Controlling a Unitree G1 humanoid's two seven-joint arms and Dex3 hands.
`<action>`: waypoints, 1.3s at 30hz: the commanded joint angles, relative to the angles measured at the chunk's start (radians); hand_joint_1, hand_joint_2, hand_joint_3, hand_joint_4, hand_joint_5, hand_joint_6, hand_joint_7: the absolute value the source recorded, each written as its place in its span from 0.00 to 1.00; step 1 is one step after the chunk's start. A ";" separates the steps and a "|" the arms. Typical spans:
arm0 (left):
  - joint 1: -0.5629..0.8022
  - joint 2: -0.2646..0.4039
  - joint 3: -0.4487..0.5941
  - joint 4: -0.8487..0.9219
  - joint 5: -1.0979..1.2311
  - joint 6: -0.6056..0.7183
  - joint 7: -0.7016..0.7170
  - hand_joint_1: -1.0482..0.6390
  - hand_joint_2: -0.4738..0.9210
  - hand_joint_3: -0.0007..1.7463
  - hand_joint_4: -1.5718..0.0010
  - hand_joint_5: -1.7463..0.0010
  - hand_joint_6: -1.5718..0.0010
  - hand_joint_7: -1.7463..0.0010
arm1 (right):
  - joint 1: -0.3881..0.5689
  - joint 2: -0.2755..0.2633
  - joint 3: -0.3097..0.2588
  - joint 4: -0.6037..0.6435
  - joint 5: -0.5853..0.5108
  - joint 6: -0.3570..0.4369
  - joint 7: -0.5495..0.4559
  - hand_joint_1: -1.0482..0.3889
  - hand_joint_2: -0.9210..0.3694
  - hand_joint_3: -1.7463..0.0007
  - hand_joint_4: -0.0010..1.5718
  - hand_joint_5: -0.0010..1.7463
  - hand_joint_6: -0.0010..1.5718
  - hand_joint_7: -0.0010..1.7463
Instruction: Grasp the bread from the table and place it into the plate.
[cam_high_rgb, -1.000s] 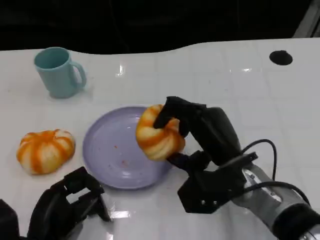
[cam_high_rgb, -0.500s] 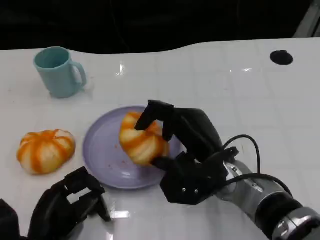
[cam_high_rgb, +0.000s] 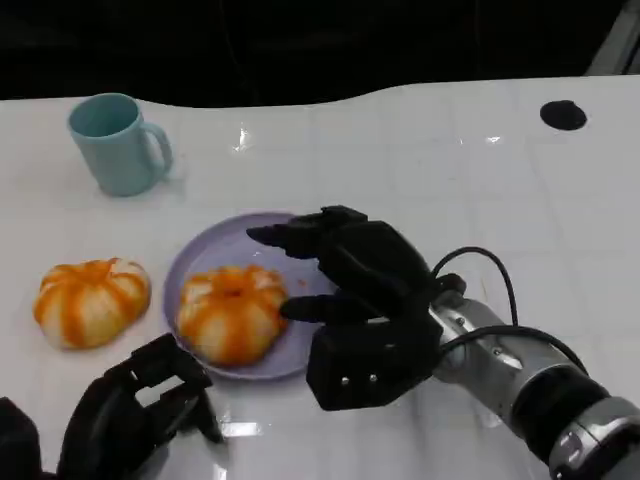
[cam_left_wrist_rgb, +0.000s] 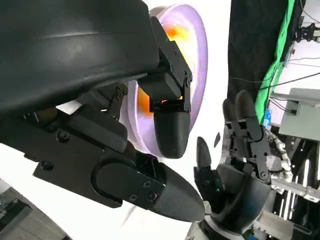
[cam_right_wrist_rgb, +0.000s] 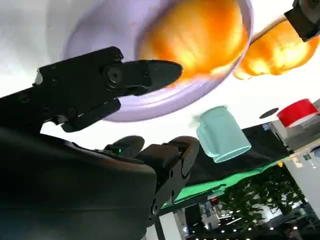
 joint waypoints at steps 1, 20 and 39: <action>0.022 0.008 0.000 0.000 0.007 0.009 0.014 0.00 0.89 0.00 0.52 0.05 0.55 0.22 | 0.021 -0.025 0.005 -0.048 0.004 -0.002 0.011 0.27 0.00 0.84 0.05 0.20 0.23 0.01; 0.018 0.006 0.003 0.005 0.003 0.001 0.007 0.00 0.89 0.00 0.51 0.04 0.54 0.22 | 0.253 -0.162 -0.080 -0.371 0.138 -0.128 0.098 0.33 0.00 0.84 0.09 0.27 0.25 0.01; 0.026 0.001 -0.008 -0.015 0.006 0.016 0.017 0.00 0.89 0.00 0.51 0.05 0.54 0.22 | 0.580 -0.139 -0.253 -0.585 0.646 -0.300 0.377 0.50 0.28 0.46 0.31 0.73 0.53 0.27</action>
